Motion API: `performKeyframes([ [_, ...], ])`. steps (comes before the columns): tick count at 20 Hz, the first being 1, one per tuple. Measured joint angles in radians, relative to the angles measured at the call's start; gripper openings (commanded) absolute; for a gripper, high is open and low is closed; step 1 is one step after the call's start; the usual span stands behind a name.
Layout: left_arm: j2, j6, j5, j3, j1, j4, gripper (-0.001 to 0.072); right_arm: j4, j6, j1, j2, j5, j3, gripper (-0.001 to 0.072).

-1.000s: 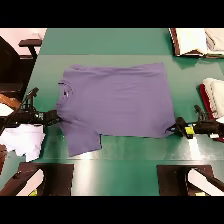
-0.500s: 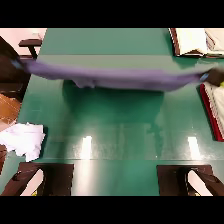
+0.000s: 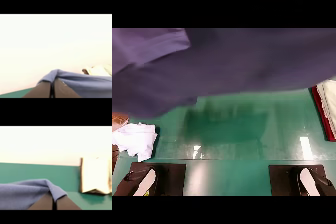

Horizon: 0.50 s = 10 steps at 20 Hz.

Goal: Fold the shirts.

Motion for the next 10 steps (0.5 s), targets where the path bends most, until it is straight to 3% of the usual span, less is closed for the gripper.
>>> performKeyframes([
  [5, -0.027, -0.029, -0.044, -0.138, 0.0, -0.019, 0.0024, 0.005, 0.058, -0.066, -0.132, 0.158, 0.162, 0.0016],
  [10, -0.159, -0.027, -0.122, -0.398, -0.002, -0.063, 0.0024, -0.088, 0.087, 0.053, -0.314, 0.262, 0.019, 0.0016],
])
